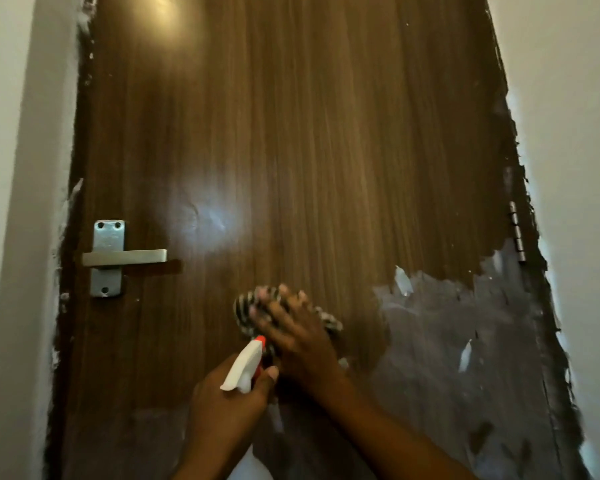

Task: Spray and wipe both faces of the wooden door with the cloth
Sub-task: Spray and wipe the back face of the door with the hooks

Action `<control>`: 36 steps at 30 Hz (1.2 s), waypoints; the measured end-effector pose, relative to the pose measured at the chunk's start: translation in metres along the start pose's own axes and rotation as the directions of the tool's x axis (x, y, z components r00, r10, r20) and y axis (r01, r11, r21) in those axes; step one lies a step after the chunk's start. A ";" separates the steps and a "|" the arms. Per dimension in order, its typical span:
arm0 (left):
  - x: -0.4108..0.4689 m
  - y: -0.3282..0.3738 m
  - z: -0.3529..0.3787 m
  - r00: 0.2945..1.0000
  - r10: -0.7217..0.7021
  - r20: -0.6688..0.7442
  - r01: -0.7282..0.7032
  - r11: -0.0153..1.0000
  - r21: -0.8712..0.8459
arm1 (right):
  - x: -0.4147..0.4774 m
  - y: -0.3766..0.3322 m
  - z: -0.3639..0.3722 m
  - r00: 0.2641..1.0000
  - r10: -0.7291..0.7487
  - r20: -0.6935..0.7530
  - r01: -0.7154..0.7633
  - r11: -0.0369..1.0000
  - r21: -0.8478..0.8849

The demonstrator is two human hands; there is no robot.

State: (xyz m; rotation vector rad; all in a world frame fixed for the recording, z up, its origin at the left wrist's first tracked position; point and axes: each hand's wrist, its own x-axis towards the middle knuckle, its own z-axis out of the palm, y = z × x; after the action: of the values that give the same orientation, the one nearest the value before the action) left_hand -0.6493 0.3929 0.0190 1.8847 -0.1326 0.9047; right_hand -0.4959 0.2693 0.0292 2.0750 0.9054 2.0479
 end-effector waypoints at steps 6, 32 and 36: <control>-0.022 0.018 0.050 0.986 -0.074 0.152 0.081 0.996 -0.040 | -0.122 0.114 -0.036 0.877 0.481 0.014 -0.481 0.877 -0.016; -0.002 0.072 0.145 0.950 0.128 0.284 -0.083 0.983 -0.167 | -0.112 0.133 -0.038 0.838 0.538 0.090 -0.542 0.839 0.040; 0.022 0.094 0.157 0.923 0.222 0.314 -0.149 0.959 -0.240 | -0.178 0.171 -0.065 0.745 0.655 0.126 -0.663 0.749 0.022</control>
State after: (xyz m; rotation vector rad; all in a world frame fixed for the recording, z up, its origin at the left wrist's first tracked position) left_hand -0.5940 0.2238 0.0674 1.8312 -0.6056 0.6529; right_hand -0.4854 0.0247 -0.0433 2.8122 0.2037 2.1507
